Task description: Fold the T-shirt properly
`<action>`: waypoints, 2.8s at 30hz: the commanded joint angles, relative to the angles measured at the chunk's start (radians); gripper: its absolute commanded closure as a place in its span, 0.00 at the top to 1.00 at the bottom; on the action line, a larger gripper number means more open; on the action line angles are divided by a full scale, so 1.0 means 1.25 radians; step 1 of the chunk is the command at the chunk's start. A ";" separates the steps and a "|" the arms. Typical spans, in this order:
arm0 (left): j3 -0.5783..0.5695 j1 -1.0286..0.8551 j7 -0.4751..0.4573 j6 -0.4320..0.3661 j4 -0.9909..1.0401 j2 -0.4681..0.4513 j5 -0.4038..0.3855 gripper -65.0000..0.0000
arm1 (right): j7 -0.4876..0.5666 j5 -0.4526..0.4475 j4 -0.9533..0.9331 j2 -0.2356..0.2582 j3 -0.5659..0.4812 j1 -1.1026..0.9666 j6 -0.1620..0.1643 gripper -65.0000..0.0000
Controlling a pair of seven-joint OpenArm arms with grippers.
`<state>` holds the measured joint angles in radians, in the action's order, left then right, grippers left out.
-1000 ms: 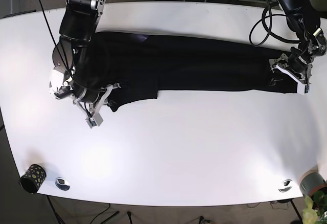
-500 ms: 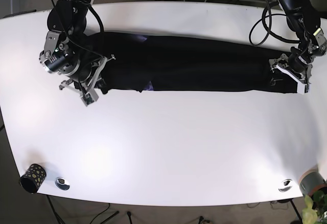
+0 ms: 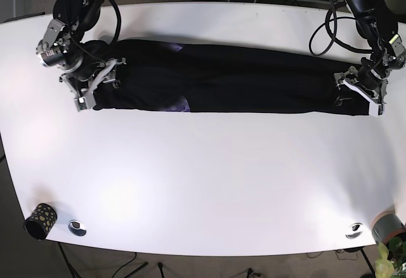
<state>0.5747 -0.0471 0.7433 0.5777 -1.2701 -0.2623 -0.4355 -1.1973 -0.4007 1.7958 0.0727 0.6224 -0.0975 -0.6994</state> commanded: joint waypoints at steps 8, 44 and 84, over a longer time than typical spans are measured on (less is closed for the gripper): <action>-0.003 -0.002 0.045 -0.007 0.002 -0.006 0.025 0.79 | -0.031 -0.209 0.084 0.036 -0.010 -0.033 0.001 0.80; -0.027 0.044 0.045 -0.009 0.011 -0.006 0.025 0.79 | 0.146 0.061 -0.253 0.066 -0.186 0.080 0.001 0.39; 0.194 0.043 0.248 0.096 0.054 -0.031 -0.198 0.93 | 0.147 0.054 -0.227 0.063 -0.183 0.088 0.001 0.39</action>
<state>0.8215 0.0025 1.0351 0.6975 -1.1984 -0.2909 -0.6968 -1.0061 -0.3405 1.4994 0.1417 0.3893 0.0006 -0.6998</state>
